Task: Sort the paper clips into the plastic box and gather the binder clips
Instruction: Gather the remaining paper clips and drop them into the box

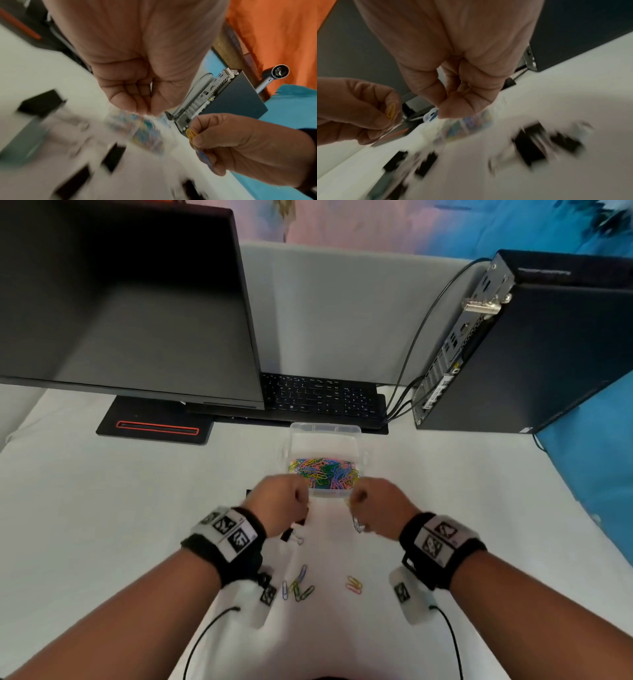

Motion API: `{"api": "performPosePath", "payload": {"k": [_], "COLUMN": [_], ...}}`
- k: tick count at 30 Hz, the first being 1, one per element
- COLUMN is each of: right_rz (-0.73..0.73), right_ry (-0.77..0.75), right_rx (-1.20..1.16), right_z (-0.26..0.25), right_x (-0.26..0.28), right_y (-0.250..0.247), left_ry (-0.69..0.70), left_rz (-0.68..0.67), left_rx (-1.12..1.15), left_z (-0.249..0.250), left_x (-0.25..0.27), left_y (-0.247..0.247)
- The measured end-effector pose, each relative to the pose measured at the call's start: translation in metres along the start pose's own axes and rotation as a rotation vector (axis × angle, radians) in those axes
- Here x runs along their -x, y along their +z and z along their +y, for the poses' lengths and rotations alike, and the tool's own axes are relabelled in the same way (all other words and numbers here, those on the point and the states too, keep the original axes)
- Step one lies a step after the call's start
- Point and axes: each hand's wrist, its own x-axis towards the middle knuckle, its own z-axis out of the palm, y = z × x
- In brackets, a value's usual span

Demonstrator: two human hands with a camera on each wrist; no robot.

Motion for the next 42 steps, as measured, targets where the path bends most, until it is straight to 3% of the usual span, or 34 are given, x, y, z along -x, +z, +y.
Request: {"api": "performPosePath", "payload": {"k": [3, 6, 10, 12, 16, 20, 27, 35, 40, 42], "right_rz": [0.077, 0.034, 0.043, -0.01, -0.26, -0.136, -0.013, -0.038, -0.109, -0.111], "right_ry": [-0.015, -0.042, -0.133, -0.158, -0.026, 0.002, -0.009, -0.056, -0.164, -0.106], "right_rx": [0.1, 0.193, 0.301, 0.302, 0.377, 0.403, 0.415, 0.458, 0.514, 0.401], "right_z": [-0.026, -0.046, -0.04, -0.015, 0.042, 0.057, 0.051, 0.052, 0.049, 0.053], "right_x": [-0.034, -0.05, -0.029, -0.007, 0.053, 0.085, 0.081, 0.083, 0.083, 0.077], "right_y": [-0.024, -0.03, -0.027, -0.014, 0.028, 0.073, 0.095, 0.096, 0.096, 0.091], "left_ry": [-0.003, 0.036, 0.022, -0.018, -0.142, -0.192, -0.094, -0.06, 0.022, 0.018], "left_rz": [0.086, 0.072, 0.094, 0.032, -0.206, -0.174, -0.109, -0.16, -0.182, -0.18], "left_rx": [-0.033, -0.117, -0.158, -0.164, -0.173, -0.17, -0.244, -0.264, -0.375, -0.355], "left_z": [0.018, 0.027, 0.013, -0.005, -0.039, -0.033, -0.023, -0.022, -0.02, -0.022], "left_x": [-0.031, -0.048, -0.026, 0.004, 0.071, 0.094, 0.08, 0.075, 0.081, 0.08], "left_y": [-0.023, -0.026, -0.015, -0.003, 0.04, 0.078, 0.102, 0.103, 0.106, 0.102]}}
